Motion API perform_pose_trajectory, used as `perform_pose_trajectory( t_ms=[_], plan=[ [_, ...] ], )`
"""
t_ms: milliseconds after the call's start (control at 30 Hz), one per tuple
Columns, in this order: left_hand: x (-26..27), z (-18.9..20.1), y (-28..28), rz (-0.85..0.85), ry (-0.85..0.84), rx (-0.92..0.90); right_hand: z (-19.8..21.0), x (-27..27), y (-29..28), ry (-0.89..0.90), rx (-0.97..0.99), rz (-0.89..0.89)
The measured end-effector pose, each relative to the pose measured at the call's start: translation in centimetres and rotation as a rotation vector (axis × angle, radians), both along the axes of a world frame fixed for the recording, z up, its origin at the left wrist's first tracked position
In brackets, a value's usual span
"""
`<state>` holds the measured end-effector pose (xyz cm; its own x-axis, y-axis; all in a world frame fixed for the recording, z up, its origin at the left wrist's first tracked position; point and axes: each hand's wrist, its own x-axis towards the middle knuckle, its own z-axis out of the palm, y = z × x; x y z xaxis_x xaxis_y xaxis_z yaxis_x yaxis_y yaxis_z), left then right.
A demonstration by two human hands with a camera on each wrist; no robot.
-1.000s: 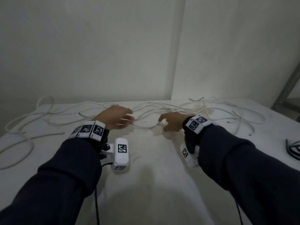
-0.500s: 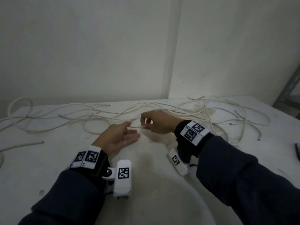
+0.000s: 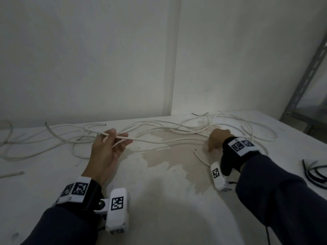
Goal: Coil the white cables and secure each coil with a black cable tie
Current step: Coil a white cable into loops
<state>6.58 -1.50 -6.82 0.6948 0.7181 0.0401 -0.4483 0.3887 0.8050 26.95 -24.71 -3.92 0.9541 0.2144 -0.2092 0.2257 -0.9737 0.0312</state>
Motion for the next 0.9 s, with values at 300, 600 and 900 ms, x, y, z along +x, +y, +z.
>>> perform_pose_trajectory(
  t_ms=[300,600,900],
  plan=[
    [-1.2,1.7,-0.6,-0.074,0.013,0.545,-0.3,-1.3,0.2,-0.191,0.05,0.053],
    [-4.1,1.9,0.8,-0.016,0.393,0.415,5.7,-6.0,2.7,-0.582,0.971,0.348],
    [-8.4,5.0,-1.6,-0.645,0.891,0.513,7.1,-13.6,5.0,-0.394,1.031,0.527]
  ],
)
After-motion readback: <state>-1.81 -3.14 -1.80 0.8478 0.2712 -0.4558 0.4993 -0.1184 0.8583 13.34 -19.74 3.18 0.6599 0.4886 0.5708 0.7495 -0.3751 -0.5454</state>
